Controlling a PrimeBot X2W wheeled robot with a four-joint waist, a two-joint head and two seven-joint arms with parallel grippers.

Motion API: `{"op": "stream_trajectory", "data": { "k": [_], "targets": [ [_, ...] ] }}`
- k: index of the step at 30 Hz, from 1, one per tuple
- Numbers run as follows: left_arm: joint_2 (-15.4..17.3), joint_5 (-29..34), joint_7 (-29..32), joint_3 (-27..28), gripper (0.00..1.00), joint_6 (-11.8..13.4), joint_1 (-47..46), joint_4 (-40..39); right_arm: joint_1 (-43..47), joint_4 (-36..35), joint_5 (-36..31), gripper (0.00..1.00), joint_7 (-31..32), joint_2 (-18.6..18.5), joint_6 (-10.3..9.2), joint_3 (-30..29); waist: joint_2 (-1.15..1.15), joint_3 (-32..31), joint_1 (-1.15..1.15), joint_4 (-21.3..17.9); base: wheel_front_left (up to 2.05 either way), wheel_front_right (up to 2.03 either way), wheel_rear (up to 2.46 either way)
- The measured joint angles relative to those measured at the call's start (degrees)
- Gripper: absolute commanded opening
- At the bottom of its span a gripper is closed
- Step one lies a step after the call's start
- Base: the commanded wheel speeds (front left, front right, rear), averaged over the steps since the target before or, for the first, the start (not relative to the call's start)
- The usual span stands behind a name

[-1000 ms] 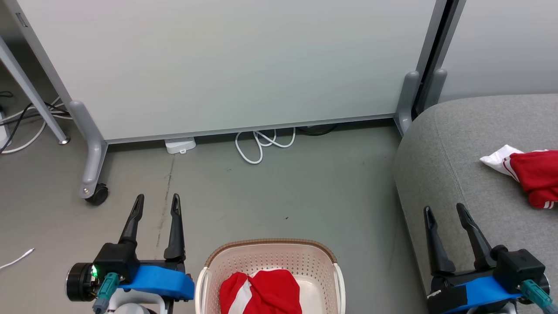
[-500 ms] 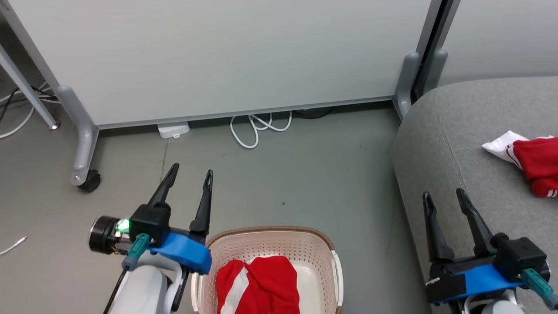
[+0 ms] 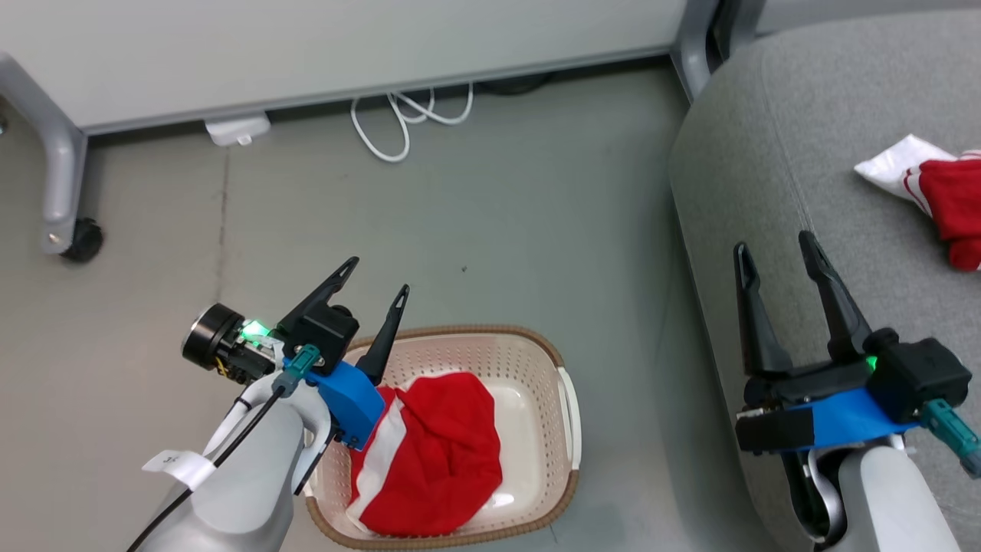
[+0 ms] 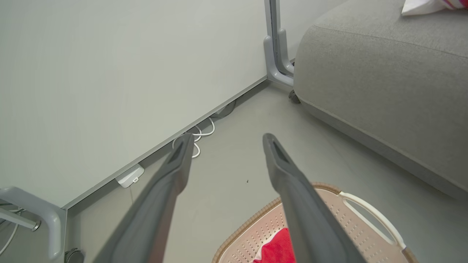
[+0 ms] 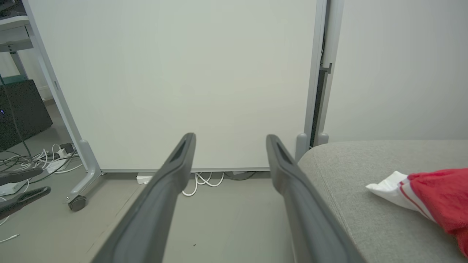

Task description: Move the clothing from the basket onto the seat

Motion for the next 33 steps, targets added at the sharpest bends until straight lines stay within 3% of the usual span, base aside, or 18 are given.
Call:
{"op": "stream_trajectory", "data": {
  "k": [13, 22, 27, 33],
  "targets": [
    [3.35, -2.09, -0.01, -23.25, 1.0, 0.0, -10.65, 14.29, -7.41, -1.57, -0.15, 1.0, 0.01, -0.01, 0.0, 1.76, 0.0, 12.35, 0.0, -3.81, 0.0, 0.0, 0.0],
    [3.54, -4.41, 0.33, -38.22, 1.0, -0.01, -17.26, 21.24, -11.28, -2.42, -0.67, 1.0, 0.01, 0.0, 0.0, 2.97, 0.0, 19.33, -0.01, -5.08, 0.0, 0.0, 0.0],
    [3.93, -5.09, 3.26, -42.65, 1.0, -0.02, -19.64, 24.04, -13.46, -2.99, -0.45, 1.0, 0.01, 0.0, 0.0, 4.12, 0.0, 22.91, -0.01, -5.87, 0.0, 0.0, 0.0],
    [4.87, -2.75, 7.75, -43.53, 1.0, -0.02, -19.97, 25.52, -15.54, -3.49, 0.05, 1.0, 0.01, 0.0, 0.0, 5.47, 0.0, 26.61, -0.01, -7.28, 0.0, 0.0, 0.0]
  ]
}}
